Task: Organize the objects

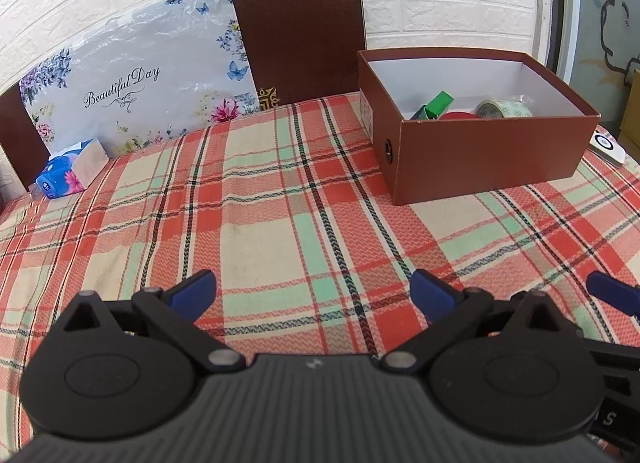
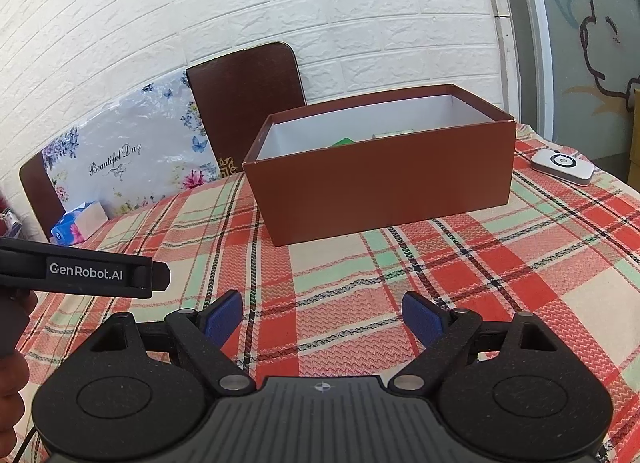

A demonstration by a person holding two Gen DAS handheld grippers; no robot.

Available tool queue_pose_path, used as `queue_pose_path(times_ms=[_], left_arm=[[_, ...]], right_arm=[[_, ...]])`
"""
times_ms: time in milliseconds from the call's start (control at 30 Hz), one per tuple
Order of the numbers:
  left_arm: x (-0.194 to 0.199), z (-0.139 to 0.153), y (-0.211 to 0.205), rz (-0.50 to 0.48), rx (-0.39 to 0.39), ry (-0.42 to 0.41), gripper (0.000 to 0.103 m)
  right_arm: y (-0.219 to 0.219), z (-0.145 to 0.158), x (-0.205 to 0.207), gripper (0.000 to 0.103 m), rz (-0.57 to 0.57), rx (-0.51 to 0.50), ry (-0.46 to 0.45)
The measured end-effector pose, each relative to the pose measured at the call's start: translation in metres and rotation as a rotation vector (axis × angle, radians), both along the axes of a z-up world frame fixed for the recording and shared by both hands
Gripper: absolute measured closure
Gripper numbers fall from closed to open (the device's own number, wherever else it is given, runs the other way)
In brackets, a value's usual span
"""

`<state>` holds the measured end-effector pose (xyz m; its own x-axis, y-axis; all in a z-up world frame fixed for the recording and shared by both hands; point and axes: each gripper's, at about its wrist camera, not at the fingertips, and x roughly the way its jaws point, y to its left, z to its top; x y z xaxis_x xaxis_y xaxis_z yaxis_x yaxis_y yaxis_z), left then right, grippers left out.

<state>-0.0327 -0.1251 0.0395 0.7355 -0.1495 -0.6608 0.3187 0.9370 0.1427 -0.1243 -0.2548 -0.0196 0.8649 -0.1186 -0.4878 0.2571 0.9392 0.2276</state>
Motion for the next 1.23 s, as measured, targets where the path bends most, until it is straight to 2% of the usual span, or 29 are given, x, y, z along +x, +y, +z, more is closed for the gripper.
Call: queue_pose_path(times_ms=[1000,1233], left_arm=[[0.010,-0.005,0.004,0.010,-0.018,0.022,0.000],[0.007,0.001,0.007,-0.009,-0.044,-0.018,0.000]], right_arm=[[0.003,-0.006,0.007,0.015,0.003,-0.004,0.026],[0.004,-0.008,0.008,0.015,0.008,-0.012,0.030]])
